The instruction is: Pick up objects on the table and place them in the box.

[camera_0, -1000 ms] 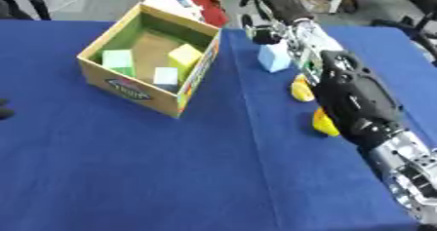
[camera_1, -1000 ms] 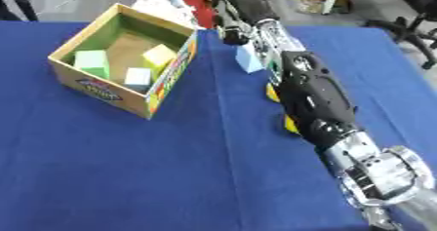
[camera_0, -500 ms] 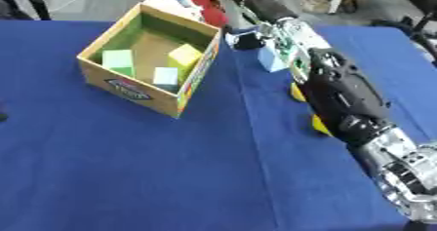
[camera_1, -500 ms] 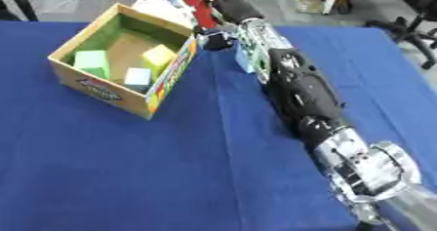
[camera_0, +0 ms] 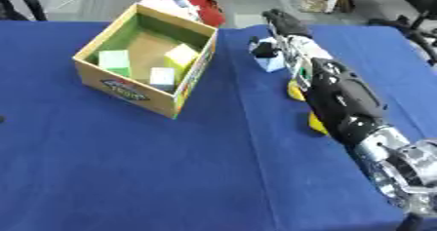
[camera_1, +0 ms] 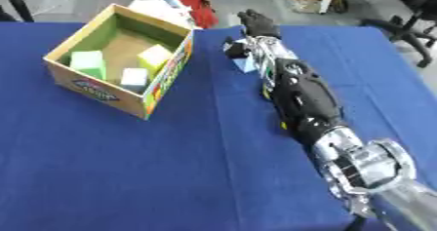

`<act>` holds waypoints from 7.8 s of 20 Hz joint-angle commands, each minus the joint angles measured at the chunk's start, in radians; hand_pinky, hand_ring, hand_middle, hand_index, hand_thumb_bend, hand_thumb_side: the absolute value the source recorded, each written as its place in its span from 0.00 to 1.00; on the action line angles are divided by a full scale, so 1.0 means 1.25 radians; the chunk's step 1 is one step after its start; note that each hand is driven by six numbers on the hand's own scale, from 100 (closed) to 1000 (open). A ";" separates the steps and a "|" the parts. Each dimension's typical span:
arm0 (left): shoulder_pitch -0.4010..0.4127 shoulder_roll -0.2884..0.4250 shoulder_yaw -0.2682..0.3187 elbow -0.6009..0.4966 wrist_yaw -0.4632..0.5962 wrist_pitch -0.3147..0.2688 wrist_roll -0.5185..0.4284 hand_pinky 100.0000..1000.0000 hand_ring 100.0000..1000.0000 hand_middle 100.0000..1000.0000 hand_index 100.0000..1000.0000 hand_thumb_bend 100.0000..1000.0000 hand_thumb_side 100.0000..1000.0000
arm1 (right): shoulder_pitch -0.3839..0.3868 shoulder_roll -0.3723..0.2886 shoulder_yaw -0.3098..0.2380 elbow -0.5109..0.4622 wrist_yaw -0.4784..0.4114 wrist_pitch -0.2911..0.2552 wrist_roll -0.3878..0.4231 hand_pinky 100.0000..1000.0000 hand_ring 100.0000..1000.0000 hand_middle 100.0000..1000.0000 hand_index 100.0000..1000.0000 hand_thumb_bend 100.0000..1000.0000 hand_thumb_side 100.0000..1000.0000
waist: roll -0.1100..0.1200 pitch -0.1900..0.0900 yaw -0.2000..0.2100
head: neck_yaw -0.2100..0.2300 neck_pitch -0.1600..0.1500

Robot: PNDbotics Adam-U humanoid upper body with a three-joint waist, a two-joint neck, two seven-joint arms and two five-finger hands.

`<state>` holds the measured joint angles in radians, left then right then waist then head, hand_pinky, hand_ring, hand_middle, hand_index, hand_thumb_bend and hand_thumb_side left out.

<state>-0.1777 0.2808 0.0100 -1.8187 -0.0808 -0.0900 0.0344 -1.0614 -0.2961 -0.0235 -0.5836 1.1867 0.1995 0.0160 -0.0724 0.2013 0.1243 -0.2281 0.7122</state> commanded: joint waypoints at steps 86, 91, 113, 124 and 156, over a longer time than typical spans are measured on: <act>0.000 0.010 0.005 -0.011 0.003 -0.001 -0.001 0.65 0.53 0.53 0.76 0.00 0.66 | -0.016 0.022 0.180 -0.345 -0.233 -0.385 0.191 0.84 0.90 0.96 1.00 0.00 0.56 | 0.006 -0.029 -0.004 | 0.007 0.001; 0.008 0.014 0.013 -0.010 -0.004 0.000 0.008 0.65 0.53 0.53 0.76 0.00 0.67 | 0.091 -0.140 0.216 -0.557 -0.458 -0.381 0.241 0.81 0.85 0.89 1.00 0.00 0.51 | 0.001 -0.031 -0.045 | 0.025 0.008; 0.012 0.016 0.019 -0.010 -0.008 -0.001 0.014 0.65 0.53 0.53 0.76 0.00 0.67 | 0.346 -0.268 0.142 -0.455 -0.390 -0.297 0.352 0.84 0.93 0.98 1.00 0.00 0.56 | 0.004 -0.030 -0.065 | 0.048 0.003; 0.011 0.013 0.019 -0.010 -0.006 -0.001 0.012 0.66 0.53 0.53 0.76 0.00 0.67 | 0.321 -0.221 0.122 -0.335 -0.279 -0.296 0.298 0.83 0.92 0.96 1.00 0.00 0.57 | 0.006 -0.029 -0.063 | 0.051 -0.002; -0.002 0.008 0.008 -0.011 0.002 -0.001 0.003 0.65 0.53 0.53 0.76 0.00 0.66 | 0.045 -0.029 0.174 -0.331 -0.233 -0.283 0.041 0.57 0.46 0.10 0.27 0.00 0.00 | 0.008 -0.029 -0.014 | 0.040 -0.008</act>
<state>-0.1673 0.2811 0.0220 -1.8186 -0.0825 -0.0896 0.0423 -0.9792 -0.3396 0.1985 -0.9961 0.8982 -0.1502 0.0589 -0.0724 0.1906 0.1096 -0.1735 0.7116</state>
